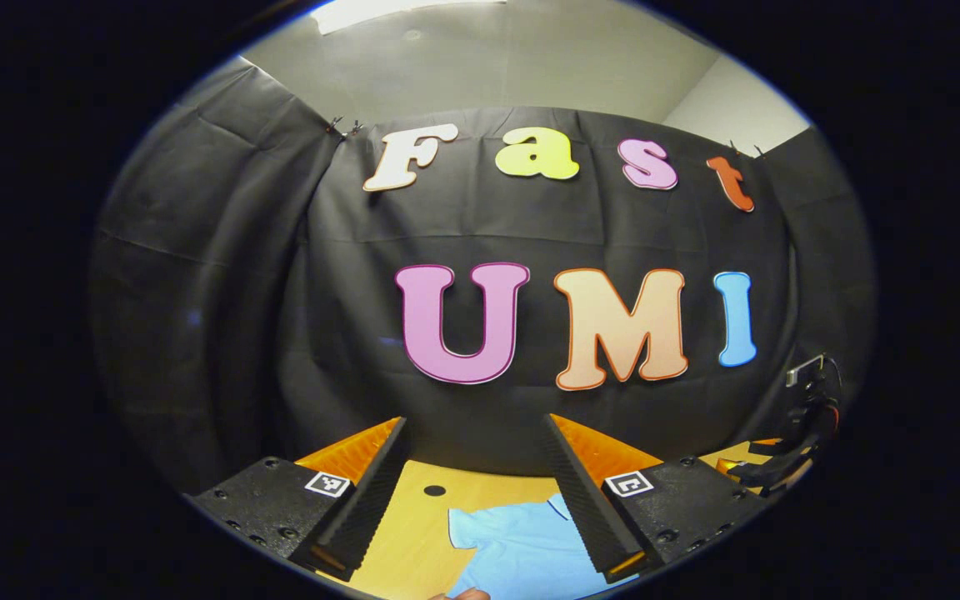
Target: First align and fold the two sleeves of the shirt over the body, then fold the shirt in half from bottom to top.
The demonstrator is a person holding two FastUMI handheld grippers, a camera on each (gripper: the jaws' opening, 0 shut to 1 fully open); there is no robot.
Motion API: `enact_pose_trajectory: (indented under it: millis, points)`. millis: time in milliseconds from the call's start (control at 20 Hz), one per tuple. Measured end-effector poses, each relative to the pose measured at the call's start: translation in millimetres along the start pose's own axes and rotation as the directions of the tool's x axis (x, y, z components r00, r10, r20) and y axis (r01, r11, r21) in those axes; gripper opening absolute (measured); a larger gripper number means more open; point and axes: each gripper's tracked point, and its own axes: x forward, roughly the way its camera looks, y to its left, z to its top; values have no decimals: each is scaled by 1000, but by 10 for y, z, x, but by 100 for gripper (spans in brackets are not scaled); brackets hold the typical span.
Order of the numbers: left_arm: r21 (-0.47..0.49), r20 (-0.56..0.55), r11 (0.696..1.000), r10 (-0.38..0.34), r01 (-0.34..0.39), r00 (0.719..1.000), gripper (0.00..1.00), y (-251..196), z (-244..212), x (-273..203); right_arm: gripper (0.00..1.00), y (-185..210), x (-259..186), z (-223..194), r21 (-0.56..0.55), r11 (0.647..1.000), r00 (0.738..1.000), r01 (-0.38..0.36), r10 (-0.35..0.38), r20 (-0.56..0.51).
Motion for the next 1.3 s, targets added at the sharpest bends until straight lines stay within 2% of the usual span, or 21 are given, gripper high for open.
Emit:
enact_pose_trajectory:
  millis: [200,450,550,750,850,1000,1050,1100,1200,1250,1300]
  points:
    - [9,-42,999,47,-47,998,95,115,-172,-26,100,-55,344,-512,-19,1000,995,8,-10,-103]
    - [19,-72,995,100,-99,992,93,186,-268,-67,100,-132,661,-1069,-23,999,975,26,-30,-221]
    - [31,-77,993,113,-111,991,95,189,-275,-55,100,-153,731,-1233,-10,1000,964,28,-30,-263]
    - [51,-80,993,114,-110,990,95,129,-280,-31,100,-212,804,-1535,-2,999,941,40,-39,-336]
    - [58,-81,993,107,-102,991,95,73,-278,7,100,-159,786,-1661,31,999,925,35,-20,-380]
    - [60,-86,994,97,-92,992,96,14,-290,30,96,-142,793,-1701,109,993,918,40,7,-398]
    - [58,-89,994,93,-88,992,96,-7,-310,39,96,-135,804,-1672,117,992,924,44,4,-383]
    - [57,-92,995,88,-83,992,95,-34,-321,58,89,-113,831,-1696,120,992,925,31,17,-380]
    - [58,-96,996,77,-72,992,95,-100,-330,80,47,4,829,-1686,122,992,930,-6,50,-364]
    - [60,-98,996,72,-66,993,95,-124,-329,106,38,30,829,-1704,117,993,928,-5,49,-370]
    - [62,-99,996,67,-61,993,94,-146,-326,110,11,48,818,-1676,125,992,931,-11,56,-361]
